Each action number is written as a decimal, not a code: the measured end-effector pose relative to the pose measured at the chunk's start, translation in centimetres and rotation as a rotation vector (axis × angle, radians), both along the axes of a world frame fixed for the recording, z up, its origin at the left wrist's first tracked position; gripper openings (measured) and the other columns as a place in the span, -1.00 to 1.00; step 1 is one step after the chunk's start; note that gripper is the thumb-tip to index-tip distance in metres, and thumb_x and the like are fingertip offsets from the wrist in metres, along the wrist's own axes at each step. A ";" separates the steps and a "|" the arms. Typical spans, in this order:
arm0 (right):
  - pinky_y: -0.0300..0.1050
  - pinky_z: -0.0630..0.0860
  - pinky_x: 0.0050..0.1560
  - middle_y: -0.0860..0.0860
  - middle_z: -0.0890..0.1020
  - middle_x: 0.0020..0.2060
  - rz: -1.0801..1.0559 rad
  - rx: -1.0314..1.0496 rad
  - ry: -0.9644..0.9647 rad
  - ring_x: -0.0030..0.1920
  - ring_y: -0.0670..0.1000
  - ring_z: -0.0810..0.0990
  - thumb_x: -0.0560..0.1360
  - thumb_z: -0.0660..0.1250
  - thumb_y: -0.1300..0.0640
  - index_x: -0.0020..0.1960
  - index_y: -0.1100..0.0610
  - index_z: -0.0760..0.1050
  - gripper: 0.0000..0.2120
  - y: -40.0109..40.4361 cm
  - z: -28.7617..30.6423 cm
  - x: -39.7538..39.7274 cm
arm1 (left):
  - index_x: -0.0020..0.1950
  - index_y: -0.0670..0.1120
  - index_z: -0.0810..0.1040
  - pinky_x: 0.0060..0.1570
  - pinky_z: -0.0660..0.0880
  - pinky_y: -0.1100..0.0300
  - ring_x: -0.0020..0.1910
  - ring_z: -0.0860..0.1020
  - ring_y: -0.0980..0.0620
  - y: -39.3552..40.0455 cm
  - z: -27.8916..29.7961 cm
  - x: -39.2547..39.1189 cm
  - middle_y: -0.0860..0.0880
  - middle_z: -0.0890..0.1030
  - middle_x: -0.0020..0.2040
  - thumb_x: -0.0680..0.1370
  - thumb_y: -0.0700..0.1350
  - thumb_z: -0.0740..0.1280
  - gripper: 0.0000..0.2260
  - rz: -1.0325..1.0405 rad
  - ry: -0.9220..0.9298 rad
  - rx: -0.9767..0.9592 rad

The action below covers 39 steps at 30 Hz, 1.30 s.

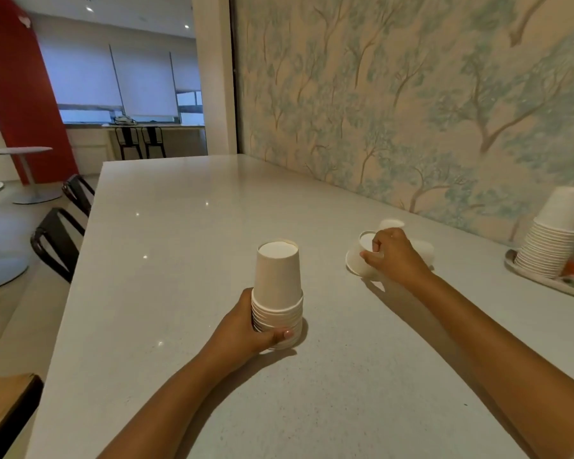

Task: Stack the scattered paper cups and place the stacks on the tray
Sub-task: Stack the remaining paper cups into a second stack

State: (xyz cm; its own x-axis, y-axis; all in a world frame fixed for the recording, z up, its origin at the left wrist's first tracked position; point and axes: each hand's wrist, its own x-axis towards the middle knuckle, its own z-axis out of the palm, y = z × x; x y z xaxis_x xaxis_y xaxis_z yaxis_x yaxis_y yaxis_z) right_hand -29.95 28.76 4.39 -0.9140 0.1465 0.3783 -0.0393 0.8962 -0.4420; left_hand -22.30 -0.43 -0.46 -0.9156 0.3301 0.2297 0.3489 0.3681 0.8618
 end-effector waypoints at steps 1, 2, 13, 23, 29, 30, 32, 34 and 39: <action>-0.14 0.29 -0.20 0.10 0.45 -0.03 0.028 0.002 -0.009 -0.13 0.07 0.43 0.45 0.36 0.04 -0.26 0.14 0.34 -0.74 -0.2 0.3 0.1 | 0.14 0.29 0.16 -0.18 0.40 0.51 0.02 0.43 0.38 0.0 0.0 0.0 0.39 0.37 0.06 0.21 0.27 0.44 -0.37 -0.002 0.000 -0.002; -0.15 0.26 -0.24 0.10 0.49 -0.08 0.046 0.011 -0.016 -0.16 0.06 0.43 0.45 0.36 0.02 -0.28 0.13 0.32 -0.72 -0.5 0.5 0.2 | 0.14 0.28 0.16 -0.19 0.40 0.52 0.02 0.44 0.37 0.0 0.0 0.1 0.39 0.37 0.06 0.21 0.25 0.43 -0.38 -0.004 -0.001 -0.002; -0.12 0.53 -0.10 -0.08 0.60 -0.10 0.448 -0.577 0.198 -0.06 -0.08 0.57 0.43 0.34 -0.14 -0.09 -0.08 0.47 -0.84 -6.0 8.0 6.4 | 0.22 0.20 0.13 -0.13 0.40 0.49 0.03 0.44 0.29 0.0 0.0 0.0 0.32 0.38 0.08 0.24 0.20 0.40 -0.34 -0.016 -0.025 -0.013; -0.29 0.42 0.11 -0.21 0.49 0.08 0.625 -0.212 0.222 0.10 -0.18 0.47 0.39 0.19 -0.29 0.08 -0.16 0.52 -0.64 -10.2 6.2 9.0 | 0.25 0.21 0.18 0.03 0.39 0.43 0.17 0.45 0.17 0.2 0.0 0.1 0.20 0.42 0.21 0.32 0.22 0.39 -0.40 -0.071 -0.018 -0.010; -0.49 0.33 0.05 -0.13 0.45 0.09 0.673 -0.178 0.067 0.08 -0.27 0.44 0.41 0.13 -0.26 0.07 -0.10 0.54 -0.60 -10.3 5.1 7.9 | 0.34 0.12 0.17 0.07 0.40 0.36 0.19 0.44 0.14 0.2 0.1 0.1 0.18 0.40 0.22 0.25 0.24 0.36 -0.28 -0.044 -0.003 -0.050; -0.50 0.32 0.05 -0.13 0.44 0.09 0.665 -0.190 0.068 0.09 -0.27 0.43 0.41 0.11 -0.26 0.08 -0.12 0.54 -0.60 -9.7 5.5 7.6 | 0.36 0.09 0.17 0.10 0.40 0.33 0.20 0.44 0.14 0.2 0.1 0.0 0.18 0.40 0.24 0.25 0.24 0.36 -0.25 -0.045 -0.002 -0.058; -0.30 0.37 0.16 -0.08 0.43 0.18 0.555 -0.164 0.073 0.20 -0.11 0.44 0.41 0.07 -0.32 0.17 -0.17 0.45 -0.56 -7.9 5.7 6.4 | 0.37 0.07 0.17 0.16 0.42 0.26 0.22 0.44 0.12 0.1 0.0 0.0 0.14 0.41 0.27 0.25 0.24 0.36 -0.24 -0.050 -0.008 -0.053; 0.03 0.37 0.22 0.03 0.37 0.31 0.246 0.005 0.055 0.31 0.11 0.37 0.41 0.07 -0.38 0.32 -0.18 0.28 -0.45 -5.6 5.3 4.9 | 0.33 0.11 0.18 0.13 0.42 0.29 0.21 0.44 0.12 0.2 -0.1 0.0 0.14 0.41 0.26 0.25 0.24 0.36 -0.28 -0.053 -0.021 -0.039; 0.47 0.11 0.30 0.23 0.16 0.43 -0.415 0.202 -0.290 0.41 0.36 0.12 0.47 0.17 -0.29 0.48 0.06 0.00 -0.26 0.4 2.9 2.8 | 0.24 0.20 0.14 -0.03 0.38 0.49 0.16 0.42 0.18 0.3 -0.1 0.1 0.21 0.38 0.20 0.24 0.24 0.35 -0.35 -0.058 -0.030 -0.033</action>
State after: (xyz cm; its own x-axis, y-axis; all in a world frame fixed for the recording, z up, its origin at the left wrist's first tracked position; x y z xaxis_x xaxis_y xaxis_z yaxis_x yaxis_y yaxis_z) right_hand -27.16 29.18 7.31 -0.8660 0.4675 0.1775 0.4335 0.8787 -0.1998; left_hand -22.25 -0.12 -0.52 -0.9008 0.3901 0.1905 0.3448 0.3763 0.8600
